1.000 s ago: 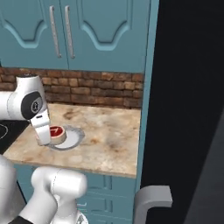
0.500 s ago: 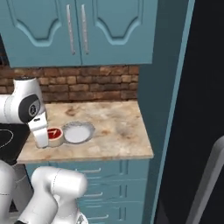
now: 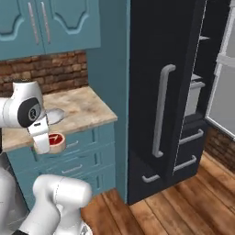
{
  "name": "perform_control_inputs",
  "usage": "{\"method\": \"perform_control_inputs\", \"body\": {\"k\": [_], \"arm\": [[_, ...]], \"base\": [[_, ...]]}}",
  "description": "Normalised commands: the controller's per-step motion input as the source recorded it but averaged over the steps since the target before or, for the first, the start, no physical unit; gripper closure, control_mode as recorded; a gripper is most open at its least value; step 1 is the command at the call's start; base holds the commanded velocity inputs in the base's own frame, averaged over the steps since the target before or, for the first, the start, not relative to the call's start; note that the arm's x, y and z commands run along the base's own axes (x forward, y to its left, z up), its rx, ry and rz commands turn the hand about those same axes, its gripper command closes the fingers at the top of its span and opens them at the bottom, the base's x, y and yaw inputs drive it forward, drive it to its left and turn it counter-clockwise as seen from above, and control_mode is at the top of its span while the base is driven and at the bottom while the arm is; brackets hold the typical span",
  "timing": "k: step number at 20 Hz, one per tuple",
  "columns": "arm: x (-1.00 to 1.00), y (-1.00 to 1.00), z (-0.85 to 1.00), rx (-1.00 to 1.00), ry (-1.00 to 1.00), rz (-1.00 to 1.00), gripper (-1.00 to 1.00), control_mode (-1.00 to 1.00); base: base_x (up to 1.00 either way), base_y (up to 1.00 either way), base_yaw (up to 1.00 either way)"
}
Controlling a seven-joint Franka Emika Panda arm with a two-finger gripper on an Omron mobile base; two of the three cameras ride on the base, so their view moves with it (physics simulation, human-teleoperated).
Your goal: Place the steak on the counter behind the older steak on the same shelf of the fridge to maintain FIFO order. Close the fridge door when finished.
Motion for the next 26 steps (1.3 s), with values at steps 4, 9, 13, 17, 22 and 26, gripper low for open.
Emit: {"method": "perform_control_inputs", "body": {"k": [4, 9, 13, 17, 22, 26], "arm": [[0.0, 0.0, 0.0, 0.0, 0.0, 0.0, 1.0, 1.0], [0.0, 0.0, 0.0, 0.0, 0.0, 0.0, 1.0, 1.0], [0.0, 0.0, 0.0, 0.0, 0.0, 0.0, 1.0, 1.0], [0.0, 0.0, 0.0, 0.0, 0.0, 0.0, 1.0, 1.0], [0.0, 0.0, 0.0, 0.0, 0.0, 0.0, 1.0, 1.0], [0.0, 0.0, 0.0, 0.0, 0.0, 0.0, 1.0, 1.0]], "base": [[-0.8, -0.14, -0.7], [-0.15, -0.88, -0.6], [0.15, -1.0, -0.39], [0.4, -0.98, -0.19], [0.82, -0.57, 0.0], [1.0, -0.44, 0.14]]}}
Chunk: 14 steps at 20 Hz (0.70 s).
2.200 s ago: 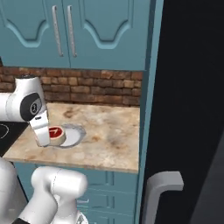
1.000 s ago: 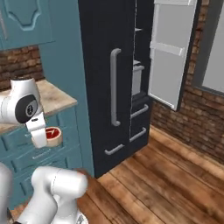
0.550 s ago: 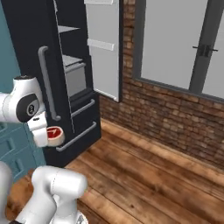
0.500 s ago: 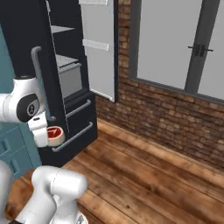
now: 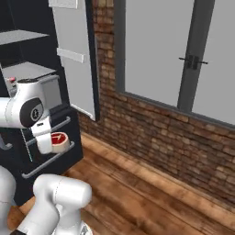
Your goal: Place the steak on the counter behind the older steak on the same shelf of the fridge to maintain FIFO order. Close the fridge door when finished.
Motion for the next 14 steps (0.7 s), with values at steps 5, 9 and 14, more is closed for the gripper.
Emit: {"method": "perform_control_inputs", "body": {"k": [5, 9, 14], "arm": [[0.0, 0.0, 0.0, 0.0, 0.0, 0.0, 1.0, 1.0], [0.0, 0.0, 0.0, 0.0, 0.0, 0.0, 1.0, 1.0], [0.0, 0.0, 0.0, 0.0, 0.0, 0.0, 1.0, 1.0]], "base": [[0.95, -0.12, 0.38], [0.61, -0.03, 0.52], [0.77, -0.01, 0.52]]}}
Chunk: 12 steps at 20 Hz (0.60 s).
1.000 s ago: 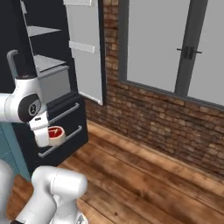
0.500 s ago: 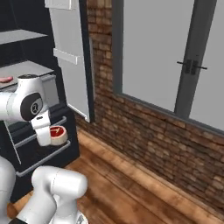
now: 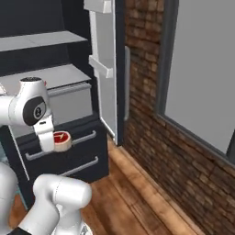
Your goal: Place the steak on the counter behind the older steak on the same shelf of the fridge to maintain FIFO order. Close the fridge door when finished.
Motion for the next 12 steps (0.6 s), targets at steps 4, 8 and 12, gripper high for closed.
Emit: {"method": "perform_control_inputs", "body": {"k": [4, 8, 12], "arm": [[0.0, 0.0, 0.0, 0.0, 0.0, 0.0, 1.0, 1.0], [0.0, 0.0, 0.0, 0.0, 0.0, 0.0, 1.0, 1.0], [0.0, 0.0, 0.0, 0.0, 0.0, 0.0, 1.0, 1.0]], "base": [[0.95, -0.17, 0.49], [0.81, -0.06, 0.49], [0.43, -0.17, 0.5]]}}
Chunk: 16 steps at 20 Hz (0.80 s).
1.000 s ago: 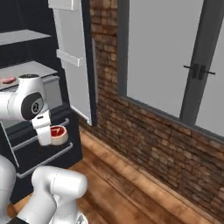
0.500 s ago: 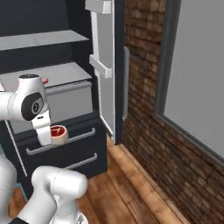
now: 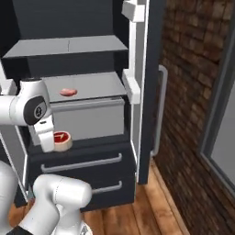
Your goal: Place the steak on the counter behind the older steak on the same shelf of the fridge to maintain FIFO order. Close the fridge door when finished.
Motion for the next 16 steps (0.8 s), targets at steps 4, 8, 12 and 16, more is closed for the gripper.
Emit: {"method": "perform_control_inputs", "body": {"k": [4, 8, 12, 16], "arm": [[0.0, 0.0, 0.0, 0.0, 0.0, 0.0, 1.0, 1.0], [0.0, 0.0, 0.0, 0.0, 0.0, 0.0, 1.0, 1.0], [0.0, 0.0, 0.0, 0.0, 0.0, 0.0, 1.0, 1.0], [0.0, 0.0, 0.0, 0.0, 0.0, 0.0, 1.0, 1.0]], "base": [[0.46, -0.31, 0.52], [0.73, -0.48, 0.43], [0.91, -0.23, 0.31], [0.94, -0.09, 0.25]]}}
